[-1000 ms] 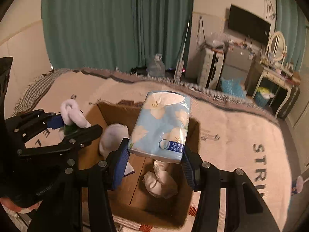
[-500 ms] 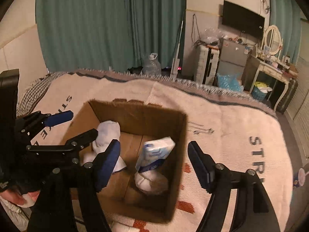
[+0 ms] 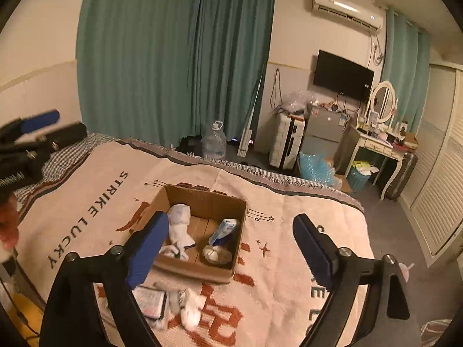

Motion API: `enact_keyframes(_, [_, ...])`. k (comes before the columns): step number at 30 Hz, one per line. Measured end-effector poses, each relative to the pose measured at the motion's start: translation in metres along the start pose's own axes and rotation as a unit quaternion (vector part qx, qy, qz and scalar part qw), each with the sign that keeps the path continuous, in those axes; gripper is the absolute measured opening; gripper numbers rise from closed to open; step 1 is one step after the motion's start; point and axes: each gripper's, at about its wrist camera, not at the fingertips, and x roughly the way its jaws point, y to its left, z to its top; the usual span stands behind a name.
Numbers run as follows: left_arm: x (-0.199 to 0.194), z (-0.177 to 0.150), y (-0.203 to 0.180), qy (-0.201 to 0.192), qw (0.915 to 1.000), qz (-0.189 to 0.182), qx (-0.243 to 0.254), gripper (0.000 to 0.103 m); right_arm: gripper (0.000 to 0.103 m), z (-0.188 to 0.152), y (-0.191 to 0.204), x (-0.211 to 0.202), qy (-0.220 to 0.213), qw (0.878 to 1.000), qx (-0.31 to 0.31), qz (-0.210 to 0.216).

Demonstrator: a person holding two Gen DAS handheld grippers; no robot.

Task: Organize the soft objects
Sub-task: 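Lower both held items into the box and open both tools, then grasp the wrapped tissue package with the left tool while the right grasps the white tissue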

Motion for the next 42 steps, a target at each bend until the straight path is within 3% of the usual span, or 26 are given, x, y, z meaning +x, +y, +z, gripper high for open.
enact_keyframes(5, [-0.041,-0.022,-0.008,-0.014,0.9991,0.018,0.036,0.087,0.092,-0.02,0.013,-0.035,-0.007,1.0,0.002,0.018])
enact_keyframes(12, [-0.022,-0.094,-0.023,0.056,0.9971,-0.001,0.051,0.087,0.092,-0.069,0.031,-0.037,0.014,0.999,-0.002,0.029])
enact_keyframes(17, [0.01,-0.154,-0.035,0.121,0.9914,-0.031,0.037,0.087,0.092,-0.103,0.038,-0.003,0.047,0.998,0.008,0.044])
enact_keyframes(23, [0.054,-0.214,-0.042,0.201,0.9778,-0.059,0.009,0.087,0.09,-0.139,0.042,0.057,0.106,0.993,0.015,0.05])
enact_keyframes(30, [0.088,-0.258,-0.036,0.238,0.9659,-0.095,-0.035,0.086,0.076,-0.174,0.038,0.122,0.196,0.979,0.015,0.046])
enact_keyframes(34, [0.103,-0.279,-0.028,0.26,0.9529,-0.136,-0.076,0.088,0.067,-0.194,0.043,0.157,0.242,0.969,0.012,0.058])
enact_keyframes(38, [0.111,-0.288,-0.029,0.266,0.9466,-0.158,-0.091,0.09,0.059,-0.209,0.047,0.186,0.278,0.958,0.009,0.07])
enact_keyframes(42, [0.115,-0.288,-0.031,0.272,0.9435,-0.166,-0.09,0.09,0.042,-0.218,0.051,0.199,0.3,0.95,0.013,0.092])
